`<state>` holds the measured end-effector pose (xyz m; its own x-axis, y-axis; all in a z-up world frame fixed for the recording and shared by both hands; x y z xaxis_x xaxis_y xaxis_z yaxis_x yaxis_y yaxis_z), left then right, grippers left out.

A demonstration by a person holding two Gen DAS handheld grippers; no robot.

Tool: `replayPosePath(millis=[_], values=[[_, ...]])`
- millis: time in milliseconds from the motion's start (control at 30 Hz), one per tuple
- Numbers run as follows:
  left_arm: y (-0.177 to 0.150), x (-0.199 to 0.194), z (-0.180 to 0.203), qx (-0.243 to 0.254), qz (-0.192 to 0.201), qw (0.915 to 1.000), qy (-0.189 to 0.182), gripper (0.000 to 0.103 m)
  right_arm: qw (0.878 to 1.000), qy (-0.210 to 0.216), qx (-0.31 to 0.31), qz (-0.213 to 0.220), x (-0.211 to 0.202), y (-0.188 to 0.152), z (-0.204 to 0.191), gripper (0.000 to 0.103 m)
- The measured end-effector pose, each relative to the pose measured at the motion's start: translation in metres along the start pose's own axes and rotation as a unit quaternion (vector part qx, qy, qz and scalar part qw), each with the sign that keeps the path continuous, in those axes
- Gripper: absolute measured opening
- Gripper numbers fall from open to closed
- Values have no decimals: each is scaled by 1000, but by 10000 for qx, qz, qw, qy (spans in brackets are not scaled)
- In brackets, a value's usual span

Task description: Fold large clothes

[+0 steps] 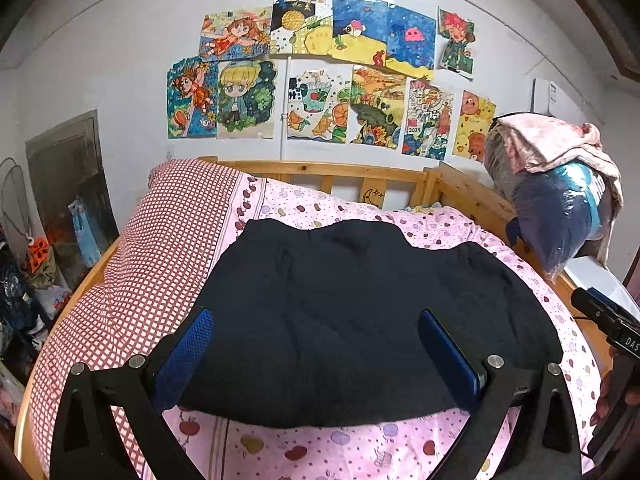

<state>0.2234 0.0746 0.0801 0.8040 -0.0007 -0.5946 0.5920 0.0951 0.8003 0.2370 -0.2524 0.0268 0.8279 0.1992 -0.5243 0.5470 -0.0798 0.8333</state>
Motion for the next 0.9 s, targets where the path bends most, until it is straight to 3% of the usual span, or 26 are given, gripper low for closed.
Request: replayPosePath(millis=[433, 900], values=[[-16, -48, 8, 153, 365, 9991, 173, 103, 9979, 84, -526, 363, -41, -20, -42, 100], [-51, -73, 9, 301, 472, 9981, 266, 103, 9971, 233, -499, 525, -75, -41, -55, 100]])
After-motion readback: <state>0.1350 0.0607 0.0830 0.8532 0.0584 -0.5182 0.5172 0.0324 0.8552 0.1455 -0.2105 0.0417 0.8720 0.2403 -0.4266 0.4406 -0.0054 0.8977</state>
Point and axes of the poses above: each gripper's, at about its wrist camera, not at the fingertips, and x roughly the way its jaws point, z to its right, y to its top, the point moved 1 cm from there along x, roughly the way its jaws point, and after that the axes turned 7 degrees about -z, right-handed, at the moved point
